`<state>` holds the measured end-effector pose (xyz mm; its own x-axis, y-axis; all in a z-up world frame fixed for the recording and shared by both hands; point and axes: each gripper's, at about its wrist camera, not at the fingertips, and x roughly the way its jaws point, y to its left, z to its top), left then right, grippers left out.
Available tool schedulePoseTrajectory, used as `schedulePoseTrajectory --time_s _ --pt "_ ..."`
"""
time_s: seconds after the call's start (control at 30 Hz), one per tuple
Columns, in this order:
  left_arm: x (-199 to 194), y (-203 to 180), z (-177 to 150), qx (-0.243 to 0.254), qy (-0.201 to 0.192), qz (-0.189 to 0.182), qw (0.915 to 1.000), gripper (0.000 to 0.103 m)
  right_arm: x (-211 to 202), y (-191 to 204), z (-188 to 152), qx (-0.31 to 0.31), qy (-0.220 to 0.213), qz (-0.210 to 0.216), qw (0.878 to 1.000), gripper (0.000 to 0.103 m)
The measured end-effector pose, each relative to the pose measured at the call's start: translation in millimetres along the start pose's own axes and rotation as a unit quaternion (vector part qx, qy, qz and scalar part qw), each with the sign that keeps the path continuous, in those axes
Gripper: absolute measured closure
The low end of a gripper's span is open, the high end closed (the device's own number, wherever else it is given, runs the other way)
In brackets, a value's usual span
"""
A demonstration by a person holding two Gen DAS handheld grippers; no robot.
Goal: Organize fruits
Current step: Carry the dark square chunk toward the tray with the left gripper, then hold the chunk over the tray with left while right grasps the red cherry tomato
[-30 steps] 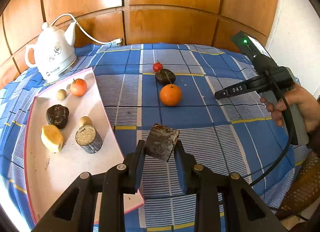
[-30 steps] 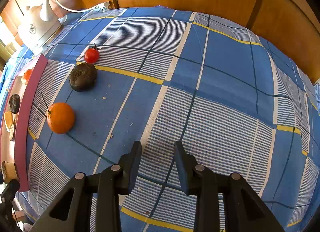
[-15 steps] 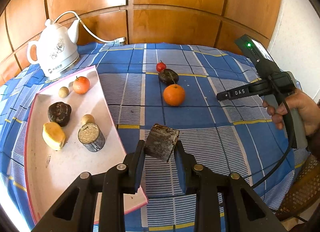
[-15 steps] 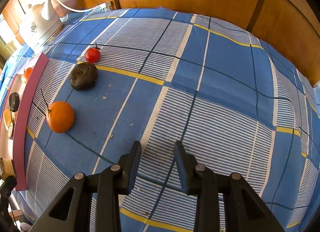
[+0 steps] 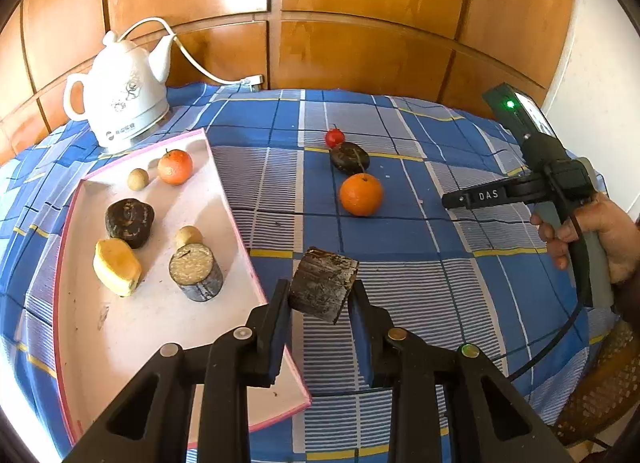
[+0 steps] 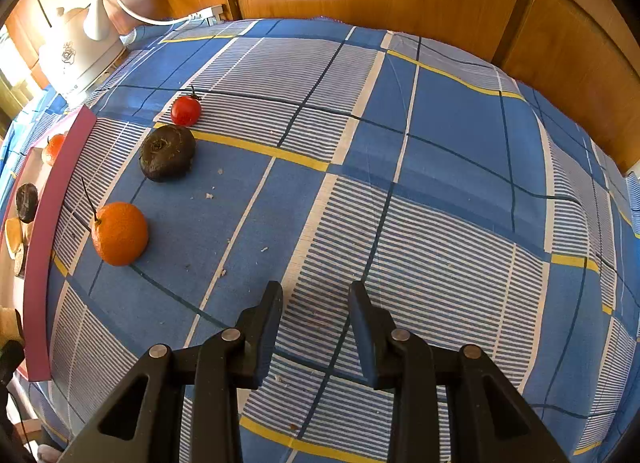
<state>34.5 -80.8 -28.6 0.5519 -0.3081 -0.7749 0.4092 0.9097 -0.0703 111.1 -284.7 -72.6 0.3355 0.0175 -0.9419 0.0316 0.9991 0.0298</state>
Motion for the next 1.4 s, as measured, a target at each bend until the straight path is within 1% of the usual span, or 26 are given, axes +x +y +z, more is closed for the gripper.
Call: schedulePoseTrajectory --time_s 0.23,0.4,0.53,0.63,0.83,0.93,1.0,1.07,1.13,1.27,1.33,1.4 --pt "-1.4 5.1 -0.4 -0.009 -0.004 0.002 1.0 0.074 -0.9 2.0 -2.9 -0.001 -0.004 -0.002 1.0 0.069" --pt "-3.7 10.5 -2.3 -0.017 -0.008 0.003 0.9998 0.074 -1.5 -2.4 -3.3 0.006 -0.006 0.004 1.0 0.069" --pt "-4.7 21.2 -5.6 -0.029 -0.008 0.005 0.9995 0.074 -1.7 -6.9 2.3 0.019 0.006 0.007 1.0 0.069" --pt "-4.2 28.6 -9.7 -0.039 -0.006 0.008 0.9992 0.074 -3.8 -7.1 12.8 0.036 0.01 0.041 0.998 0.069" --pt "-3.5 40.0 -12.7 -0.053 -0.006 0.013 0.9985 0.074 -8.1 14.4 51.0 0.05 -0.022 0.105 0.993 0.069" --pt "-4.1 43.7 -12.9 -0.057 -0.008 0.014 0.9983 0.074 -5.0 26.4 76.7 0.067 -0.039 0.121 0.99 0.069" --pt "-4.3 46.3 -13.4 -0.059 -0.008 0.015 0.9981 0.074 4.2 34.2 93.2 0.081 -0.04 0.131 0.987 0.069" --pt "-4.4 49.0 -14.1 -0.063 -0.007 0.016 0.9979 0.074 12.5 41.3 104.6 0.083 -0.032 0.128 0.988 0.069" --pt "-4.4 52.7 -14.9 -0.068 -0.006 0.017 0.9975 0.074 25.4 52.2 114.8 0.079 -0.022 0.11 0.991 0.069" --pt "-4.4 59.4 -16.1 -0.076 -0.003 0.019 0.9969 0.074 44.2 64.3 123.8 0.074 -0.003 0.094 0.993 0.069" --pt "-3.8 61.4 -16.6 -0.078 -0.002 0.02 0.9967 0.074 49.8 67.5 125.5 0.068 -0.003 0.078 0.995 0.077" --pt "-3.4 62.3 -17.2 -0.08 -0.001 0.022 0.9965 0.074 51.9 71.4 127.6 0.055 -0.007 0.068 0.996 0.077"
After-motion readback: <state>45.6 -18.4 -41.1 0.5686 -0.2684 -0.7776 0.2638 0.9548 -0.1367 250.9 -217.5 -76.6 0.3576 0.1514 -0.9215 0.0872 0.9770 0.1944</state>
